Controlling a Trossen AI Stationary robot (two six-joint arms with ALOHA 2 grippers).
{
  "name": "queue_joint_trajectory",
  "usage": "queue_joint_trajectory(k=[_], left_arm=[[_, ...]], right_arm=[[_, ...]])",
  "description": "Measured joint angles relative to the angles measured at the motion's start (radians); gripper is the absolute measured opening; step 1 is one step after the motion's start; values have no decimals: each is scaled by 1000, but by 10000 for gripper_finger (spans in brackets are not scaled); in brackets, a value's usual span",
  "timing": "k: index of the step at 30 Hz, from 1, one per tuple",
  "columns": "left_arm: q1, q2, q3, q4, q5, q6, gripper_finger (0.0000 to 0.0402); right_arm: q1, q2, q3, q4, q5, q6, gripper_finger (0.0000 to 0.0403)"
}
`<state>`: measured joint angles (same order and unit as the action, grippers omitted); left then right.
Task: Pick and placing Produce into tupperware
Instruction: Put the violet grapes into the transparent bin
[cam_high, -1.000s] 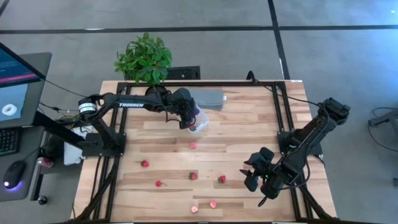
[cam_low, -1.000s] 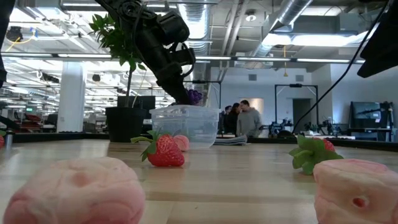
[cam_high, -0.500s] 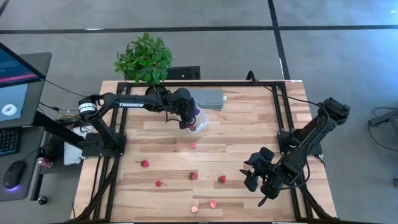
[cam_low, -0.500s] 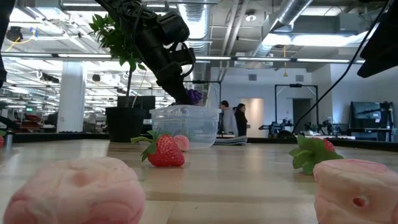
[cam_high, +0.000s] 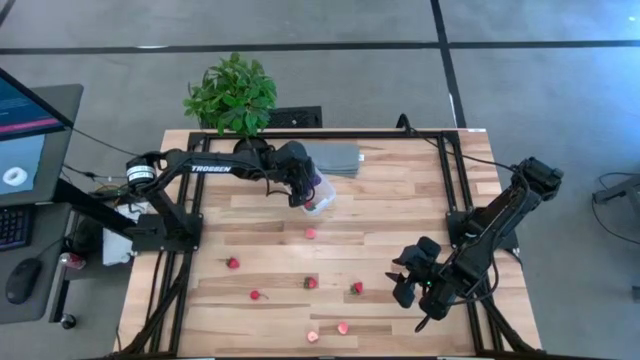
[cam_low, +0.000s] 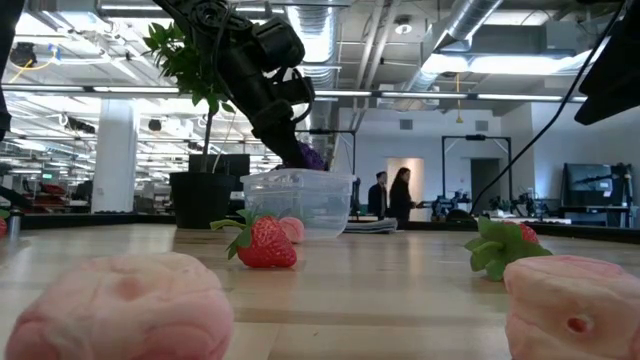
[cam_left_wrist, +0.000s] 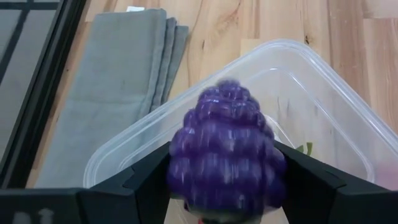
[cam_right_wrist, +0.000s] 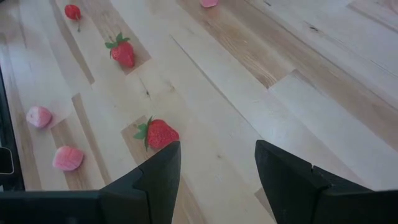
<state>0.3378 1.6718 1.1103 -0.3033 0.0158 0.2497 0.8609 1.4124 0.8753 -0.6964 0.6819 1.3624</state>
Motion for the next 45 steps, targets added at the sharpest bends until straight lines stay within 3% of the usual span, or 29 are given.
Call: queue_joint_trajectory(k=[45], left_arm=[[0,0,0,-38,26,-21,238]], right_arm=[[0,0,0,-7,0,-1,230]])
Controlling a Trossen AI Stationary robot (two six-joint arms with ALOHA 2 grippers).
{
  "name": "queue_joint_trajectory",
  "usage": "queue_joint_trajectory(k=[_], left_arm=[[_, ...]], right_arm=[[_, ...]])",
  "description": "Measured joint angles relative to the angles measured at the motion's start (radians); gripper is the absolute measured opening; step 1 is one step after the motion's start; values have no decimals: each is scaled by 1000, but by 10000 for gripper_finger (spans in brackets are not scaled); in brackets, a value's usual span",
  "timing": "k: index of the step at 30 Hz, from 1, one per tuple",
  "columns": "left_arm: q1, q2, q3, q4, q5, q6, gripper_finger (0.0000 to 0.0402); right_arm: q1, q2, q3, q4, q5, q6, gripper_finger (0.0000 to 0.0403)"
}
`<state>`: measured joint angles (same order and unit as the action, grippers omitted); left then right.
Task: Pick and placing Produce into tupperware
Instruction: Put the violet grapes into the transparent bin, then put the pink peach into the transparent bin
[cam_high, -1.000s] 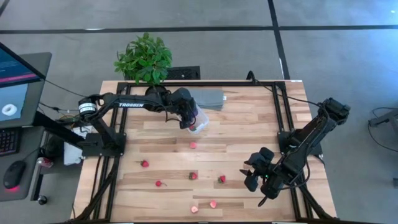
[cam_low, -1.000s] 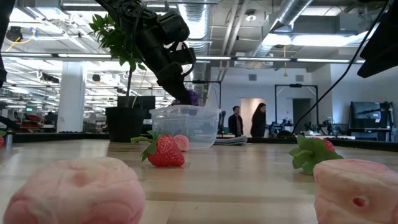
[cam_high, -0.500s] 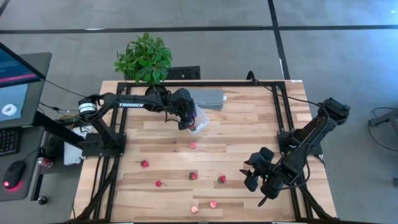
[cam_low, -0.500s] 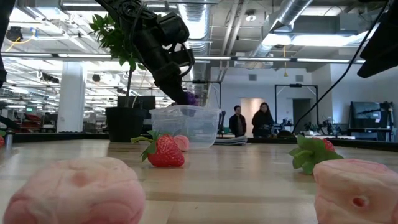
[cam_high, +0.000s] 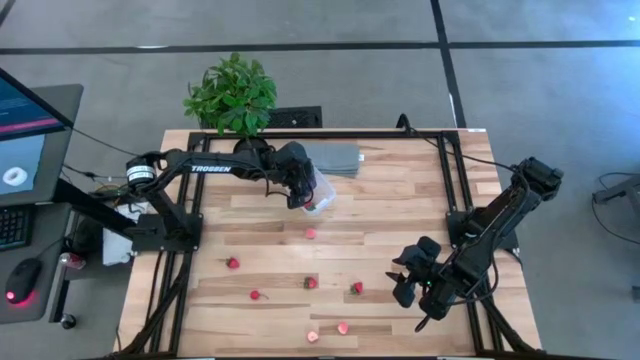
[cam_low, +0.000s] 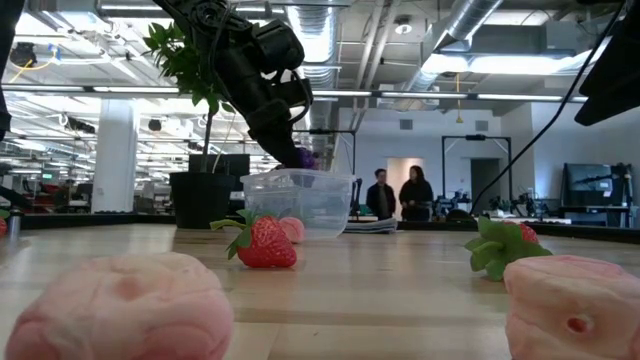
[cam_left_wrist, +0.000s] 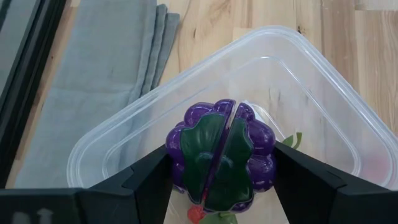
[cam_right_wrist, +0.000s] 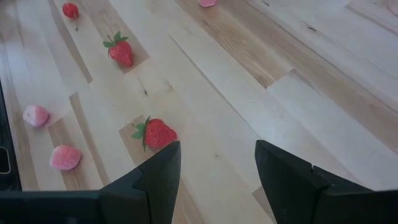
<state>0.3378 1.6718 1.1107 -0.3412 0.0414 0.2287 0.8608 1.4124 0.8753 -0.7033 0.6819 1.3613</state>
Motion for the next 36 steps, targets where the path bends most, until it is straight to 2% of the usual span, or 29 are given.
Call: queue_joint_trajectory(k=[22,36], left_arm=[[0,0,0,0,0,-5,239],[0,0,0,2,1,-5,277]], right_arm=[[0,0,0,-1,0,0,230],[0,0,0,-1,0,0,230]])
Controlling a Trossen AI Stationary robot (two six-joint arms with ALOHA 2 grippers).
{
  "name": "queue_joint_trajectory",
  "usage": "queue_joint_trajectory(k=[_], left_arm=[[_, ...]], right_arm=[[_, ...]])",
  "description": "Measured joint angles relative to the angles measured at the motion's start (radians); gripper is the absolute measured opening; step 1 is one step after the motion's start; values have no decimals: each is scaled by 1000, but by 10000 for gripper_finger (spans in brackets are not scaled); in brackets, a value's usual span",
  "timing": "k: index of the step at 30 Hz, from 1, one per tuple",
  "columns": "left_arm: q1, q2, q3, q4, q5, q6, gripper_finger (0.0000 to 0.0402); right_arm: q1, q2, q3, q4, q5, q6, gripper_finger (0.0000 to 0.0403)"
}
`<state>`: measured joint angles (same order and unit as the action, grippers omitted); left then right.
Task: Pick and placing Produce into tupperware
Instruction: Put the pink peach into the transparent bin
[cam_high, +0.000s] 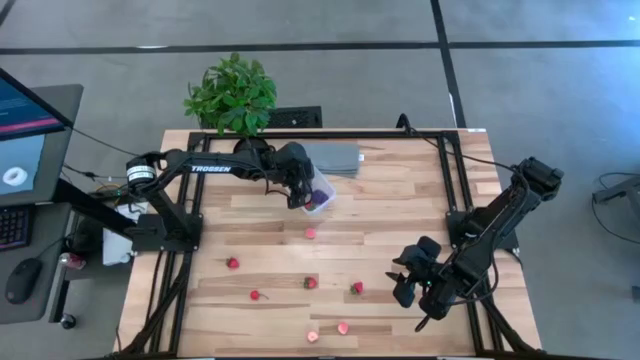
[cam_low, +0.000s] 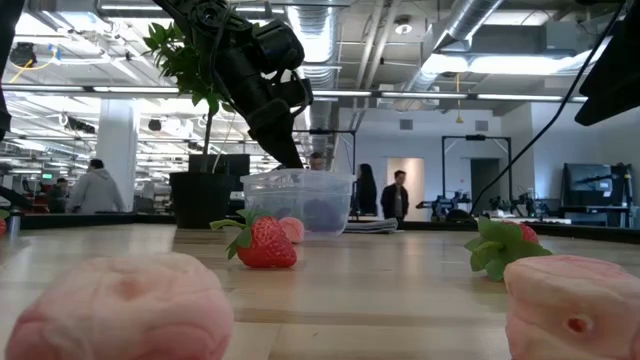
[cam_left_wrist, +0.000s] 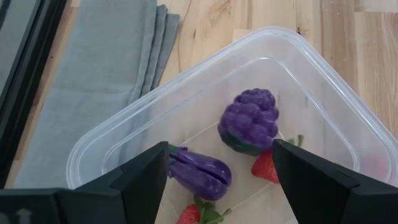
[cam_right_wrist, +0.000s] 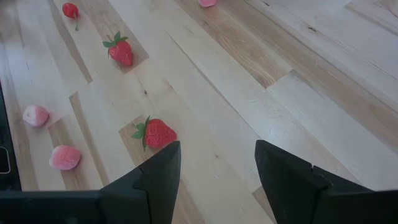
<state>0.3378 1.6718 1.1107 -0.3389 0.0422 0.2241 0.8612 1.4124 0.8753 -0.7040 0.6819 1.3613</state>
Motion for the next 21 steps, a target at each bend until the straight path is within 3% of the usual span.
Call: queue_joint_trajectory(k=[21], left_arm=[[-1,-4,38,-167,62,-29,277]], right_arm=[[0,0,0,-23,0,0,230]])
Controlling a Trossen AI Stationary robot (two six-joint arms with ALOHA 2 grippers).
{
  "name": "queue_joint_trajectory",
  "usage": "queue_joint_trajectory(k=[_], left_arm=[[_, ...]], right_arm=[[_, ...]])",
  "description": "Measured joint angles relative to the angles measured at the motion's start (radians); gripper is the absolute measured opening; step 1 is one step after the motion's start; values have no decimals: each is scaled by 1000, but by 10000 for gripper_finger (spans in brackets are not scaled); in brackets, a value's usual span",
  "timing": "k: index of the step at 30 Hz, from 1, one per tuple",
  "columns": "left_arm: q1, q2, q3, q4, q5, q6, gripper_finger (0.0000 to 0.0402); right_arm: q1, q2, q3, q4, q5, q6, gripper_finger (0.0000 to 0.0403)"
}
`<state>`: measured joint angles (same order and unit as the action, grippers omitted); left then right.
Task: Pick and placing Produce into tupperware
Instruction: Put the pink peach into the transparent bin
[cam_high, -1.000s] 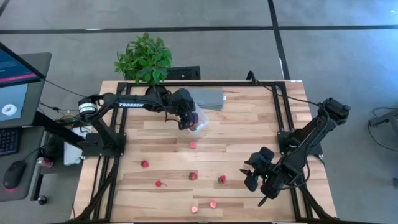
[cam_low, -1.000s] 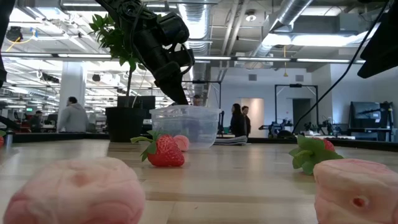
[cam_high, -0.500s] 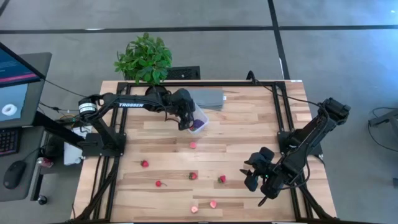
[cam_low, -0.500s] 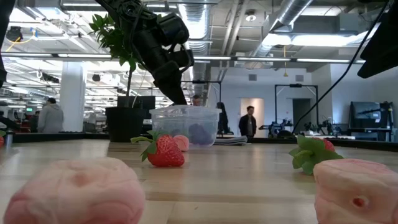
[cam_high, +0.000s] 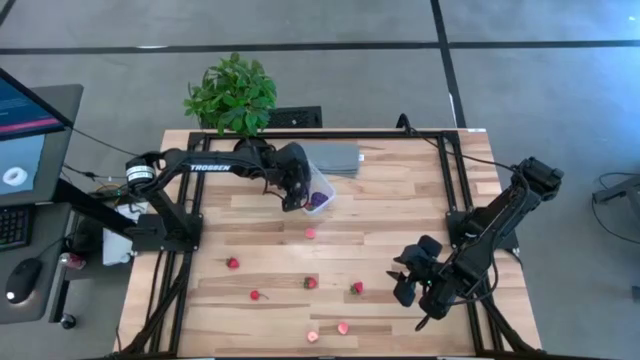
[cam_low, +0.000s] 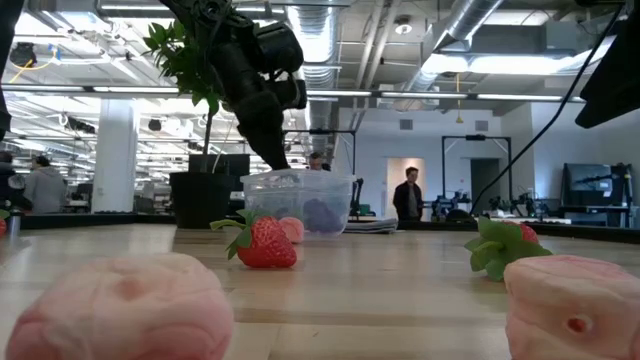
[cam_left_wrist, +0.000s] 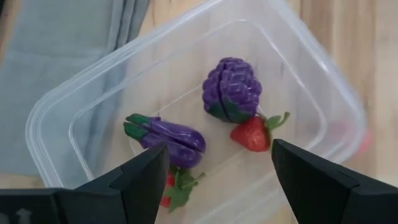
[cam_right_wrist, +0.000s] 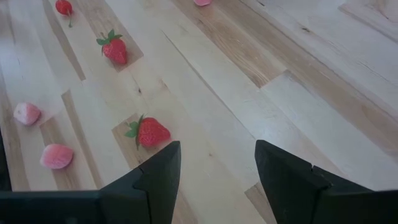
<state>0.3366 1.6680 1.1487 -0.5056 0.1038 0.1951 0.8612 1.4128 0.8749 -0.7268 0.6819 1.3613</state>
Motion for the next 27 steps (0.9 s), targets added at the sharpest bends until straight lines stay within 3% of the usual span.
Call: queue_joint_trajectory(k=[15,27], left_arm=[[-72,0,152,-310,49,43,277],[-191,-135,152,-373,-15,-28,277]], right_arm=[[-13,0,0,-27,0,0,230],[-40,0,-40,-13,-3,18,230]])
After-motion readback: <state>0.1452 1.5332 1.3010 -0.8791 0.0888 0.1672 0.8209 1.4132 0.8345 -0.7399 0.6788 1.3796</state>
